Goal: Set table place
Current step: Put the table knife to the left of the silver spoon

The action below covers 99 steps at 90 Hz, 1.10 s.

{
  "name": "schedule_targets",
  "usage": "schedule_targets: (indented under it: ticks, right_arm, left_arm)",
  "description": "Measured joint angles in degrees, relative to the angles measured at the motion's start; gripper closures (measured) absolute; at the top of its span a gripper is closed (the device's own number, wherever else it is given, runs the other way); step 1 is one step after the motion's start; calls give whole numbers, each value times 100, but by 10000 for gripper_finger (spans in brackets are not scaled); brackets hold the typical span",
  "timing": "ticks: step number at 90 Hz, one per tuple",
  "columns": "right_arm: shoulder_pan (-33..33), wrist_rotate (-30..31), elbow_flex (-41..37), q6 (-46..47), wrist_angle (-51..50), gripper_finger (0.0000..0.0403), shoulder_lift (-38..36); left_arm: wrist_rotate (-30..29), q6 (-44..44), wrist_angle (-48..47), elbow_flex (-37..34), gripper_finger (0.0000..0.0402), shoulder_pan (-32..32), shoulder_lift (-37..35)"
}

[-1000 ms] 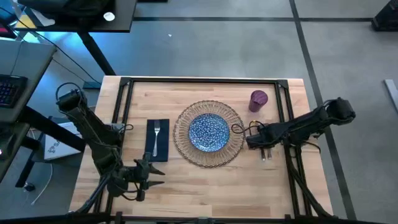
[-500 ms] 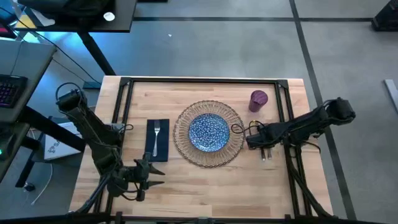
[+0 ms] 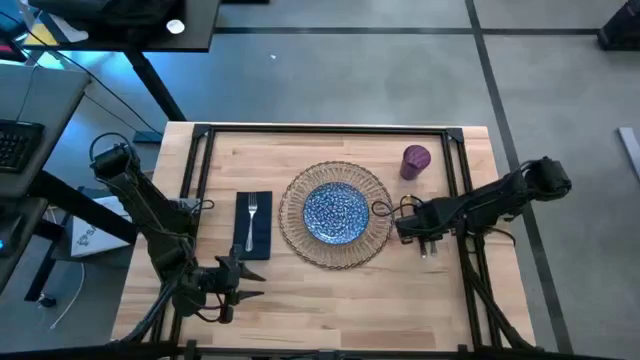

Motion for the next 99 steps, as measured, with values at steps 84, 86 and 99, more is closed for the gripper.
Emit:
schedule_targets:
  ticks: [84,86,99]
  right_arm:
    - [6,-235,-2,-43,74,403,-2]
    - [7,-194,-2,-49,72,403,-2]
    - [-24,-45,-2,-118,51,403,-3]
  left_arm:
    - [-1,-2,0,0,273,0,0]
    - [0,-2,0,0,273,0,0]
    - [-5,-2,2,0,273,0,0]
